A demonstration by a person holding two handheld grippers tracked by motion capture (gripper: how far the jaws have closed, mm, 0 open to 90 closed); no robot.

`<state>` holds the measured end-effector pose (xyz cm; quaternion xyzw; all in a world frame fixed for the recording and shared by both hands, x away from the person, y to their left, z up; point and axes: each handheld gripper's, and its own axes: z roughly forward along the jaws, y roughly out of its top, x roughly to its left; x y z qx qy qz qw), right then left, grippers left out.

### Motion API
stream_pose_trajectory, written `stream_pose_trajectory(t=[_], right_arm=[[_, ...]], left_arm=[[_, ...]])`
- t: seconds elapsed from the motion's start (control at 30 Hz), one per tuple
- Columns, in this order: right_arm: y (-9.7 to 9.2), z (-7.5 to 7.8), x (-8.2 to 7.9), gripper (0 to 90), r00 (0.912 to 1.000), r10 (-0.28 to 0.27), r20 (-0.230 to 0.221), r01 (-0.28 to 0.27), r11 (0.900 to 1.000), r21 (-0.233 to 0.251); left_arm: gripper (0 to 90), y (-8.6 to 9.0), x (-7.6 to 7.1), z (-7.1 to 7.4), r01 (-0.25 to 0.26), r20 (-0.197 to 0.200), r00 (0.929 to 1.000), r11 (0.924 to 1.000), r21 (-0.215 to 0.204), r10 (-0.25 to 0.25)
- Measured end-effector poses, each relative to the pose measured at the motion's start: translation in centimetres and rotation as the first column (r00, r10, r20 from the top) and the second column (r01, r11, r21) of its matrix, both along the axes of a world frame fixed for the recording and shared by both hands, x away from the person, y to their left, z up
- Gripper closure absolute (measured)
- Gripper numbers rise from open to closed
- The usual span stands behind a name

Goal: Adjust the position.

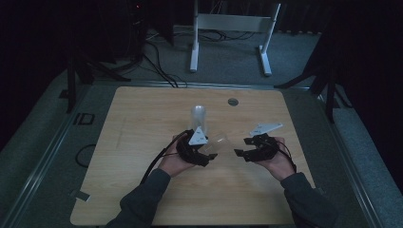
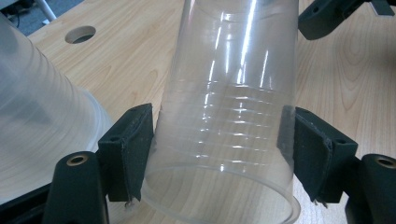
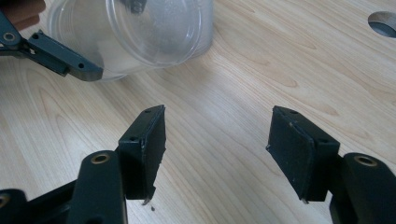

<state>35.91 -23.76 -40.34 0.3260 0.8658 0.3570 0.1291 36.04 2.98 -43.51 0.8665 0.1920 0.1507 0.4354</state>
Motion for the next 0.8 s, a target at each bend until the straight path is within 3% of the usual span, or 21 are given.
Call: stream_pose_trajectory(t=[0.47, 0.8], right_arm=[[0.4, 0.6, 0.1, 37.7, 0.9974, 0.070, -0.019, -0.071, 0.9942, -0.080], [0.8, 1.3, 0.1, 39.6, 0.9933, 0.116, -0.008, -0.116, 0.9851, -0.128]], left_arm=[[27.9, -0.2, -0.4, -0.3, 0.024, -0.008, 0.9997, 0.9992, 0.031, -0.024], [27.9, -0.2, -0.4, -0.3, 0.039, -0.011, 0.9992, 0.9980, 0.050, -0.039]])
